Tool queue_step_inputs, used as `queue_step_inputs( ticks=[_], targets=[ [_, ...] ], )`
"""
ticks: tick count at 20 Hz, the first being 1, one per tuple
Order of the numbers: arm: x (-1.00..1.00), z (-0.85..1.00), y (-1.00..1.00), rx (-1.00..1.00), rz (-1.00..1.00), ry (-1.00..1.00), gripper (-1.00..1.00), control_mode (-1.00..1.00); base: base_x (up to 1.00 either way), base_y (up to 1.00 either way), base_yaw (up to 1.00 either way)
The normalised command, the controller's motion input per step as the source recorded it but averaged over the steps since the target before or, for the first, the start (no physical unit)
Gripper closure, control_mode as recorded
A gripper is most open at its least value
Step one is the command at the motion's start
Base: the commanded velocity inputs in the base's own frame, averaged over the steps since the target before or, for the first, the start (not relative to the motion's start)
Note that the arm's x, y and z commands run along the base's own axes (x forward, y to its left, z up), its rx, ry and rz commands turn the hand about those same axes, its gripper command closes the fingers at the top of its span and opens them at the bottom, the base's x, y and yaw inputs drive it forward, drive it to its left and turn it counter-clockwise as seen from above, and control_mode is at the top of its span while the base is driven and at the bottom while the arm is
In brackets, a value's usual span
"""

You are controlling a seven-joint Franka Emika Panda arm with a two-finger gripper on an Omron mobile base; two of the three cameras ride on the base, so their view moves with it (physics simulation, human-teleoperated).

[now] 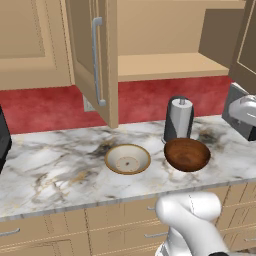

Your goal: Open the cabinet. Pick the bowls from the counter and place them in the cabinet. Then close the cabinet.

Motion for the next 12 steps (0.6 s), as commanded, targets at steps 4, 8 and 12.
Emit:
queue_step_inputs(
  ticks=[4,8,12],
  targets=[
    [0.00,-0.46,0.00,-0.01,-0.01,0.04,-1.00,-1.00,0.00,0.00,0.00],
    [0.00,-0.51,0.00,0.00,-0.03,0.06,-1.00,-1.00,0.00,0.00,0.00],
    [0.00,-0.56,0.00,0.00,-0.04,0.09,-1.00,-1.00,0.00,0.00,0.00]
  ],
)
